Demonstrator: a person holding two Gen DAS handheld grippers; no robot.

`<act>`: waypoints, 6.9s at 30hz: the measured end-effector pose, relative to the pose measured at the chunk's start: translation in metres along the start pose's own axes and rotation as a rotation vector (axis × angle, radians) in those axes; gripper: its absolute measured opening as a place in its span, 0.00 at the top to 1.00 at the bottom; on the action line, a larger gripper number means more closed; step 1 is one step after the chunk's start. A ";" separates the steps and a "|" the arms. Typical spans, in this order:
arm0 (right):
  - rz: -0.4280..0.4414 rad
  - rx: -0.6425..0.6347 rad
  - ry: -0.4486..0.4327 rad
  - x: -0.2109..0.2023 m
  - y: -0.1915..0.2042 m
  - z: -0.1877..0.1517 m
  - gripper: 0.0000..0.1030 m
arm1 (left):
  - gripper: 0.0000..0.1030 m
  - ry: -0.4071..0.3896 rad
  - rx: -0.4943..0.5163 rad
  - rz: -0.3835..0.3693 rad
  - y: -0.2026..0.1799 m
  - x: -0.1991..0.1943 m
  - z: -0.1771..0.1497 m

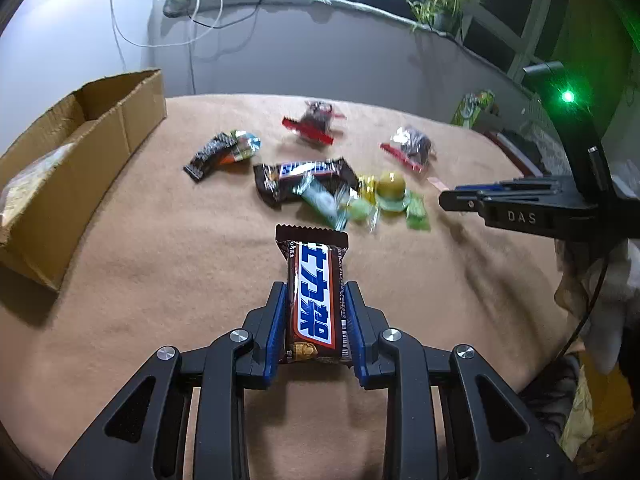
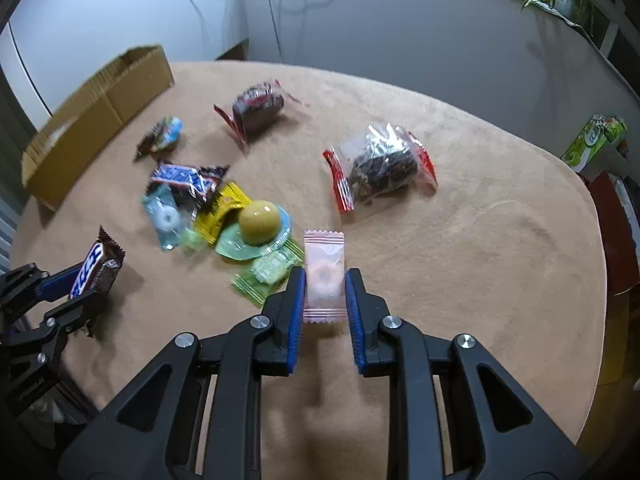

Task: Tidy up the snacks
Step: 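Grasp the Snickers bar with the left gripper while the right gripper grasps the pink sachet, then drop the Snickers bar and pink sachet into the box with both grippers, then grasp the black candy wrapper with the left gripper while the right grasps the snack bag, then carry both items into the box and open both grippers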

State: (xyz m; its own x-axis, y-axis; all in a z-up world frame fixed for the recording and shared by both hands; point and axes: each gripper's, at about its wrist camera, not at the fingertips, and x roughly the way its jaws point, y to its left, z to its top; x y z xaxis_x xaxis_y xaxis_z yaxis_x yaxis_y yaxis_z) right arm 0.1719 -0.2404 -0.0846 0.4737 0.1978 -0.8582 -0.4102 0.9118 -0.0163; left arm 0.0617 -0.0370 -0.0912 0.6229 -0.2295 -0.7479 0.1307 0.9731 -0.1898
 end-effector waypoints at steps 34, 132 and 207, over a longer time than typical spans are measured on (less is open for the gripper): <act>0.240 -0.178 -0.207 -0.030 0.176 0.158 0.80 | 0.74 -0.242 -0.261 0.135 0.184 -0.088 0.098; 0.130 0.240 0.061 0.052 -0.048 0.068 0.30 | 0.62 -0.025 -0.019 0.063 0.081 0.070 0.099; 0.185 -0.020 -0.162 -0.043 0.087 0.143 0.46 | 0.91 -0.239 -0.151 0.040 0.143 -0.068 0.090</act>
State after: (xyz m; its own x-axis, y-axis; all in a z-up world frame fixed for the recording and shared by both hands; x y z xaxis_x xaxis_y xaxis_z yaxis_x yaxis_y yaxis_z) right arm 0.2275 -0.1185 0.0247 0.5072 0.4176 -0.7539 -0.5166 0.8475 0.1219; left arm 0.1080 0.1199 -0.0105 0.7919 -0.1622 -0.5887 -0.0029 0.9631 -0.2693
